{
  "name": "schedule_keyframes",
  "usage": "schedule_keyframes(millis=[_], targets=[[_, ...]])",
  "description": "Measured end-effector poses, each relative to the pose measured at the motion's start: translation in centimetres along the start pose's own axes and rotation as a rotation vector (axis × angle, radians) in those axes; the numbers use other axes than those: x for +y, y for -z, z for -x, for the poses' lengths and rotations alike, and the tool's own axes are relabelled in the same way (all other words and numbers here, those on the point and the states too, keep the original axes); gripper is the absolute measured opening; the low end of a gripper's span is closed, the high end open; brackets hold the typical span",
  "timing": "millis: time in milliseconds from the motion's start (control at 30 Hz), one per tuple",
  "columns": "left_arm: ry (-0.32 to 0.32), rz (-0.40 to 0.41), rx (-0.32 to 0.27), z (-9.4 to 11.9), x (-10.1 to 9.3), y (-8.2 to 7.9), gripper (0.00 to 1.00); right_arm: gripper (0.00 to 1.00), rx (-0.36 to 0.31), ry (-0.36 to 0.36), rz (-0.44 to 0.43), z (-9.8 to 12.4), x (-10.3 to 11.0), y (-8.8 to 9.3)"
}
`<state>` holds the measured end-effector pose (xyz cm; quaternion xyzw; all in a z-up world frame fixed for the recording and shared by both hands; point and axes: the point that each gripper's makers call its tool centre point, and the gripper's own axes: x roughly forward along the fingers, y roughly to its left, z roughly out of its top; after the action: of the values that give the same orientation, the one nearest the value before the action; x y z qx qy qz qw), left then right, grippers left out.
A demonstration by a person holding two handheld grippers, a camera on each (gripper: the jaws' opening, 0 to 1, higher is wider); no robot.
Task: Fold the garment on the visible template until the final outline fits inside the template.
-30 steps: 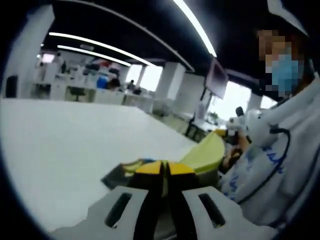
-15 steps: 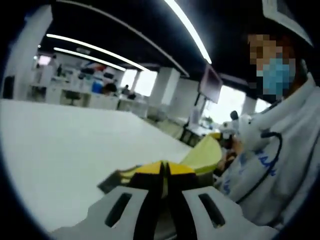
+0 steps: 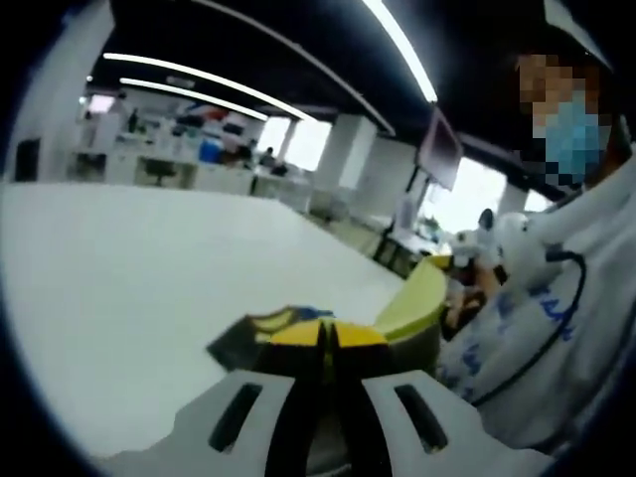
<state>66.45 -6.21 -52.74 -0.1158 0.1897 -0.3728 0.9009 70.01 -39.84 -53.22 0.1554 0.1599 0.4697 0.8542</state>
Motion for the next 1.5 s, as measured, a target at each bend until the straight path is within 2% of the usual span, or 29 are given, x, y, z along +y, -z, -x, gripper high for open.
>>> schedule_keyframes(millis=[133, 500, 1000, 1367, 1500], targets=[[-0.02, 0.019, 0.036, -0.5, 0.9, 0.9, 0.0, 0.02, 0.037, 0.023, -0.011, -0.4, -0.8, 1.0], [-0.06, 0.074, 0.078, -2.0, 3.0, 2.2, 0.0, 0.02, 0.102, 0.105, -0.026, -1.6, -2.7, 2.8], [-0.111, 0.082, 0.13, -4.2, 5.5, 3.3, 0.0, 0.02, 0.129, 0.137, -0.014, -3.5, -4.7, 2.9], [-0.146, 0.114, 0.192, -5.2, 7.9, 5.5, 0.0, 0.02, 0.152, 0.16, -0.049, -4.3, -6.7, 4.2], [-0.183, 0.114, 0.243, -5.5, 9.0, 6.9, 0.0, 0.02, 0.174, 0.166, -0.064, -4.7, -7.3, 5.3]])
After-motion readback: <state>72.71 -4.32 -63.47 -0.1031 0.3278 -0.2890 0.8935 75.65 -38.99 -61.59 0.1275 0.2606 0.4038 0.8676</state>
